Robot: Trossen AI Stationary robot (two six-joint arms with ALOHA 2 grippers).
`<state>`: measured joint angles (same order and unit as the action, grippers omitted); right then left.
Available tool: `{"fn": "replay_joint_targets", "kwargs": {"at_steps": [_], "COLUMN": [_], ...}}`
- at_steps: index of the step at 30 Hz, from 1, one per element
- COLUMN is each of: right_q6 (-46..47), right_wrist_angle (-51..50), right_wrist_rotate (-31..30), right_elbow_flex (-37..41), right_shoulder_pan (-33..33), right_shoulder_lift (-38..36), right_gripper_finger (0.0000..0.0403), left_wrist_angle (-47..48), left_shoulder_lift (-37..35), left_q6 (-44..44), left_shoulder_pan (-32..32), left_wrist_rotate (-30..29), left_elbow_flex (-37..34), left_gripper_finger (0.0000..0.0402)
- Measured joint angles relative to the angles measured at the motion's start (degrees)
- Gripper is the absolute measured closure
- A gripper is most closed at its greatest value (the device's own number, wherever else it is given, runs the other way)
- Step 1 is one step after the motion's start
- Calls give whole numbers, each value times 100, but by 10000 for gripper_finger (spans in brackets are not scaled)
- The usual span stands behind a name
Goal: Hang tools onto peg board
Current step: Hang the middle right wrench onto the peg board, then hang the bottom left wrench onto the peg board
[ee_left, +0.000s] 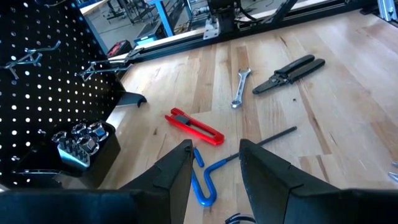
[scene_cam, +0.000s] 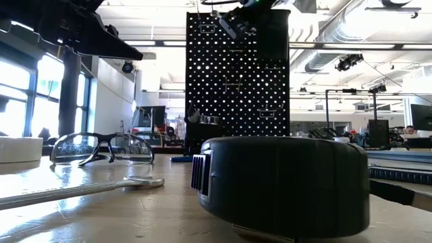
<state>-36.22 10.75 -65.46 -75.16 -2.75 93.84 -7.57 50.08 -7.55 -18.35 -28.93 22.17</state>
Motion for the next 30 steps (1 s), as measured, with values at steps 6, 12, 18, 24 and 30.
{"fn": "replay_joint_targets", "kwargs": {"at_steps": [6, 12, 18, 24, 30], "right_q6": [186, 189, 179, 174, 168], "right_wrist_angle": [-54, -73, -115, -276, -518], "right_wrist_rotate": [284, 298, 244, 47, -291], "right_elbow_flex": [0, 0, 0, 0, 0], "right_shoulder_pan": [-69, -35, 111, 303, 581], "right_shoulder_lift": [0, 0, 0, 0, -2], "right_gripper_finger": [357, 339, 288, 238, 208], "left_wrist_angle": [-2, -1, 0, 5, 91], "left_shoulder_lift": [0, 0, -1, 0, -1], "left_q6": [92, 155, 248, 313, 437], "left_shoulder_pan": [0, 0, 0, 0, 0], "left_wrist_rotate": [0, 0, 0, 0, 0], "left_elbow_flex": [0, 0, 0, 0, 2], "left_gripper_finger": [275, 275, 275, 275, 275]}}
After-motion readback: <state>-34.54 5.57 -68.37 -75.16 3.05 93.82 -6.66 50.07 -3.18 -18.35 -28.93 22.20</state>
